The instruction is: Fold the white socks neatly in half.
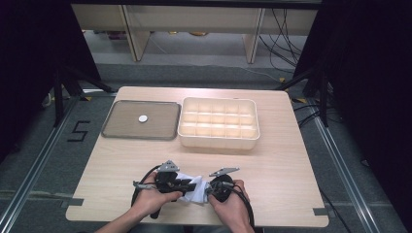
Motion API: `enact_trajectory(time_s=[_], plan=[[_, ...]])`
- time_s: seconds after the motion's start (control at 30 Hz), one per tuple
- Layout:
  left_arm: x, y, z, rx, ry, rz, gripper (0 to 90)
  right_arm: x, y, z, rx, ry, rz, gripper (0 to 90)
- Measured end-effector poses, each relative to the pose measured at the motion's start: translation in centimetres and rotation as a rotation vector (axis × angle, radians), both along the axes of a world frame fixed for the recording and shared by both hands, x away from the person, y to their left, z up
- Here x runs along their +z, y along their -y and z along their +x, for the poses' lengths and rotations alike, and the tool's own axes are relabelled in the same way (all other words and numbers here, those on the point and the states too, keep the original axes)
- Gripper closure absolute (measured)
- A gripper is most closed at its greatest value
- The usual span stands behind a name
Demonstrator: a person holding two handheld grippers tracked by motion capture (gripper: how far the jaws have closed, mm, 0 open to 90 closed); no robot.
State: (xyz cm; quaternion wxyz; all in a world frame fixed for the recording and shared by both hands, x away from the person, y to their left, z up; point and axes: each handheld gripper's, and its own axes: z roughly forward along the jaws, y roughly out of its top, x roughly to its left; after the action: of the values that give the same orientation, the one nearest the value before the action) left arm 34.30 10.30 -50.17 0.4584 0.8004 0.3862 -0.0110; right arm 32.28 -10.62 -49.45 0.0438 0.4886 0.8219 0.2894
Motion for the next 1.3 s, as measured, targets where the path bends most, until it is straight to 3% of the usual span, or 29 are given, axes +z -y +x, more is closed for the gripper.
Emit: enact_trajectory(time_s=[0.07, 0.1, 0.23, 0.37, 0.57, 0.67, 0.73, 0.77, 0.87, 0.97, 1.0, 1.03, 1.07, 1.17, 1.3], plan=[[0.2, 0.0, -0.1, 0.012, 0.007, 0.014, 68.5, 0.2, 0.0, -0.1, -0.003, 0.004, 0.008, 87.8], [0.2, 0.1, -0.1, 0.005, 0.009, -0.006, 67.4, 0.1, 0.1, -0.1, 0.003, 0.029, 0.004, 87.8], [0.9, 0.1, -0.3, -0.007, 0.025, -0.032, 64.5, 0.7, 0.2, -0.1, 0.008, 0.008, 0.025, 87.6], [1.8, -0.3, -0.5, -0.007, 0.046, -0.059, 65.4, 1.2, 0.5, -0.1, -0.009, 0.02, 0.029, 87.6], [3.1, -1.6, -0.7, -0.004, 0.07, -0.075, 70.9, 2.1, 0.7, -0.2, -0.01, 0.033, 0.042, 88.1], [3.0, -2.1, -0.7, 0.003, 0.066, -0.072, 75.0, 2.6, 0.7, -0.3, -0.022, 0.046, 0.045, 88.6], [2.7, -2.6, -0.7, 0.011, 0.061, -0.051, 77.4, 3.1, 0.6, -0.4, -0.027, 0.073, 0.051, 89.1], [2.5, -2.9, -0.7, -0.001, 0.056, -0.043, 78.7, 3.5, 0.5, -0.5, -0.018, 0.061, 0.067, 89.4], [2.0, -3.4, -0.8, 0.008, 0.043, -0.013, 81.2, 3.8, 0.0, -0.4, 0.026, 0.121, 0.066, 89.6], [1.5, -3.9, -0.9, 0.005, 0.031, 0.007, 83.3, 3.7, -1.1, -0.5, 0.049, 0.113, 0.067, 89.6], [1.4, -4.1, -0.9, 0.011, 0.031, 0.021, 84.1, 3.6, -1.4, -0.5, 0.049, 0.084, 0.062, 89.6], [1.4, -4.1, -0.9, 0.011, 0.031, 0.021, 84.7, 3.6, -1.4, -0.5, 0.049, 0.084, 0.062, 89.6], [1.0, -4.3, -0.8, 0.009, 0.023, 0.036, 84.7, 3.3, -1.6, -0.3, 0.067, 0.094, 0.058, 89.6], [0.0, -4.8, -0.7, 0.014, -0.006, 0.06, 85.8, 1.7, -2.0, 0.1, 0.065, 0.063, 0.031, 89.7], [-0.6, -4.9, -0.7, 0.028, -0.02, 0.074, 86.4, 1.2, -1.9, 0.3, 0.072, 0.045, 0.041, 90.0]])
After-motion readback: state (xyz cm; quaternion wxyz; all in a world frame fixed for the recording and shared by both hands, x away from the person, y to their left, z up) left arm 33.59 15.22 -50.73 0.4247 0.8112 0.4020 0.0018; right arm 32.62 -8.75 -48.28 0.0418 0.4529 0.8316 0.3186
